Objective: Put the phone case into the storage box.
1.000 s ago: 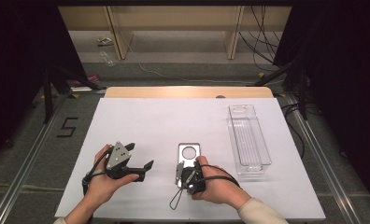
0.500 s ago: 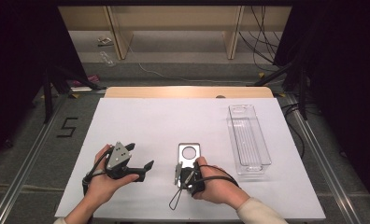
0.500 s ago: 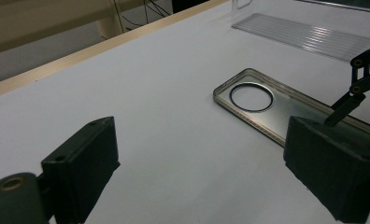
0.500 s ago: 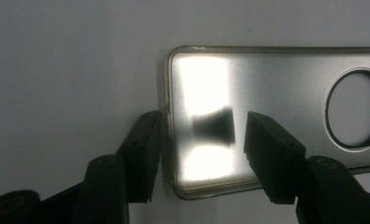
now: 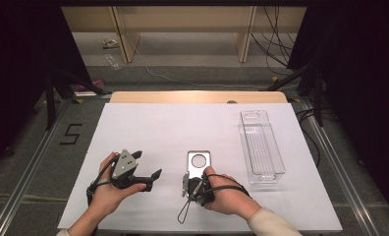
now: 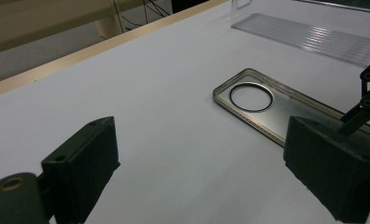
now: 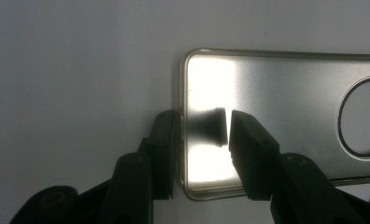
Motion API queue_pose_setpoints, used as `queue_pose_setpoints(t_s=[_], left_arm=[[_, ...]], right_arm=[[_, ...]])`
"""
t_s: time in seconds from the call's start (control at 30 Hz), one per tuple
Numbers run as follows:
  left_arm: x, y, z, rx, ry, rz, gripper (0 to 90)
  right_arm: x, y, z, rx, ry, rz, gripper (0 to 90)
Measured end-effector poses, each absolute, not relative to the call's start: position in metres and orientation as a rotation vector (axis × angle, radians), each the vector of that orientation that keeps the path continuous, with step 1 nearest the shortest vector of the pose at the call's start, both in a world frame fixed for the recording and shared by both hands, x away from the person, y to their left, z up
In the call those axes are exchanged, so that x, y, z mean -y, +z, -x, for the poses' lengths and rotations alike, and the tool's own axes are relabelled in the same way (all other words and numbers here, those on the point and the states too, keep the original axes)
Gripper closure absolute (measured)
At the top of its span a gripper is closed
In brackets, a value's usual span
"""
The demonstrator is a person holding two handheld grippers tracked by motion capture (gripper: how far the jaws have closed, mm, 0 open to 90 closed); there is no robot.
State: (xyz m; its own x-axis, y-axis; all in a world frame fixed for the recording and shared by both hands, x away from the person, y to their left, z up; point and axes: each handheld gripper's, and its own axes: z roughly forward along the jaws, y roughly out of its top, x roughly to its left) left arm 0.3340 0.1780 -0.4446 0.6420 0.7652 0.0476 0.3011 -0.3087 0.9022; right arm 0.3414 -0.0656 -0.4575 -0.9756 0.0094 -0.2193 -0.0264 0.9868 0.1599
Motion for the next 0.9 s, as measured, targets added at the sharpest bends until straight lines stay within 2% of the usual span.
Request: queue_pose_setpoints(t_s=[0.43,0.9], left_arm=[[-0.1786,-0.4443,-0.3340,-0.849,0.598,-1.881,9.8],[-0.1783,-0.4444,-0.3340,-0.847,0.596,-1.882,9.9]], right_arm=[[0.0634,-0.4574,-0.3384,-2.934,0.213,0.027,73.6],[0.0620,-0.4575,-0.3374,-2.937,0.194,0.047,78.0]])
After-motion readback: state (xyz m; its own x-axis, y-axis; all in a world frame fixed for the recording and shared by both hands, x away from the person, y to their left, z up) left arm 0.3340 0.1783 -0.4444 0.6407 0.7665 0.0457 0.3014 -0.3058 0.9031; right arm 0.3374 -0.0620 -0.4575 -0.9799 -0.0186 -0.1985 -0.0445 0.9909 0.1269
